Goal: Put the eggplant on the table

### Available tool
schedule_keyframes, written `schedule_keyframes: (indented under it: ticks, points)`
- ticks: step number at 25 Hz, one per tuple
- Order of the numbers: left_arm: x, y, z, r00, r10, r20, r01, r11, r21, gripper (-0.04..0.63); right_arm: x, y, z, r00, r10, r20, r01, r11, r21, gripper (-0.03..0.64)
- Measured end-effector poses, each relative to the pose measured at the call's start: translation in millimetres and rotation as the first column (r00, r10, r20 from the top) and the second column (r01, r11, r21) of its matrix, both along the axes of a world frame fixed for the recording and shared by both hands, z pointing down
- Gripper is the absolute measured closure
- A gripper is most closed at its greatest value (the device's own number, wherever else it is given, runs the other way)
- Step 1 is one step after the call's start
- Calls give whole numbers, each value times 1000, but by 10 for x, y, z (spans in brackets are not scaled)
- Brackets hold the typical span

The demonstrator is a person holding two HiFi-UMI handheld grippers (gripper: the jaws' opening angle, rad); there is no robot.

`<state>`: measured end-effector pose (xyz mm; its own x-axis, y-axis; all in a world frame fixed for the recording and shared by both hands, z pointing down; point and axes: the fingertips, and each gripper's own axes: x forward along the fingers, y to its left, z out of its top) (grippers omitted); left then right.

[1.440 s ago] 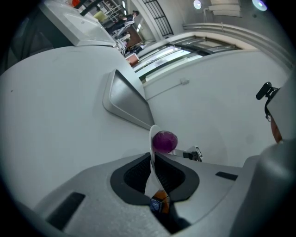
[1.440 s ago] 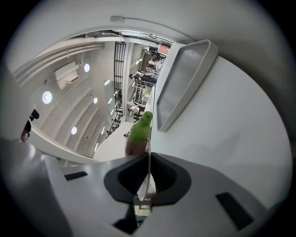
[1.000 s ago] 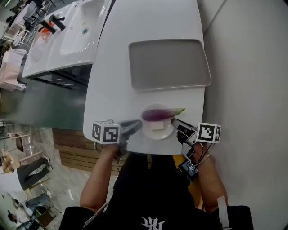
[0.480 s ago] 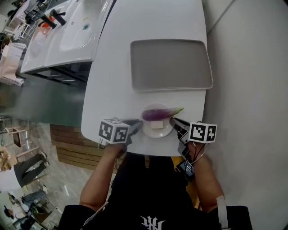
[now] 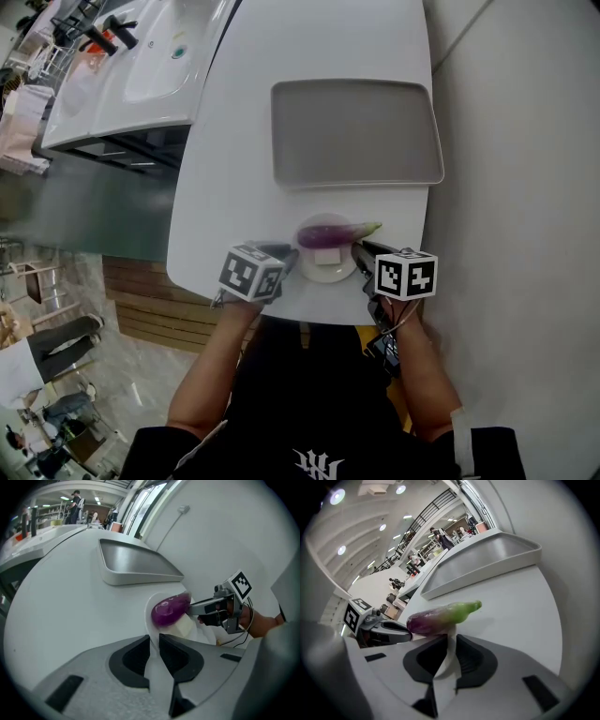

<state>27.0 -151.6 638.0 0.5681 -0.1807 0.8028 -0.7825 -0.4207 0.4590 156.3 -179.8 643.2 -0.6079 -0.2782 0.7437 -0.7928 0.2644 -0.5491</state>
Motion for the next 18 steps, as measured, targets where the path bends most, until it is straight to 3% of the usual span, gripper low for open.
schedule_keyframes:
  ticks: [5, 8, 10, 12, 14, 16, 18]
  points:
    - [7, -26, -11, 988, 78, 134, -86, 995, 50, 531, -26, -29, 18, 988, -84, -131, 95, 993, 75, 553]
    - [-5, -68, 13, 966, 125, 224, -150, 984, 96, 523, -77, -84, 29, 953, -154, -263, 202, 965, 169, 534]
    - [-25, -88, 5, 965, 120, 233, -158, 976, 148, 520, -92, -96, 25, 936, -173, -307, 248, 942, 226, 528]
    - [-64, -69, -101, 987, 70, 146, -102, 969, 226, 523, -21, -54, -38, 956, -138, -259, 210, 938, 275, 543]
    - [-145, -42, -309, 1000, 9, -23, -2, 952, 305, 557, 109, -30, -208, 988, -76, -136, 120, 928, 353, 593]
    - [-227, 74, -576, 977, -13, -212, 88, 933, 349, 574, 179, 69, -486, 996, -81, 26, 61, 891, 449, 612]
    - [-205, 439, -867, 912, 1, -410, 144, 936, 322, 586, 148, 440, -854, 967, -176, 182, 60, 858, 511, 612]
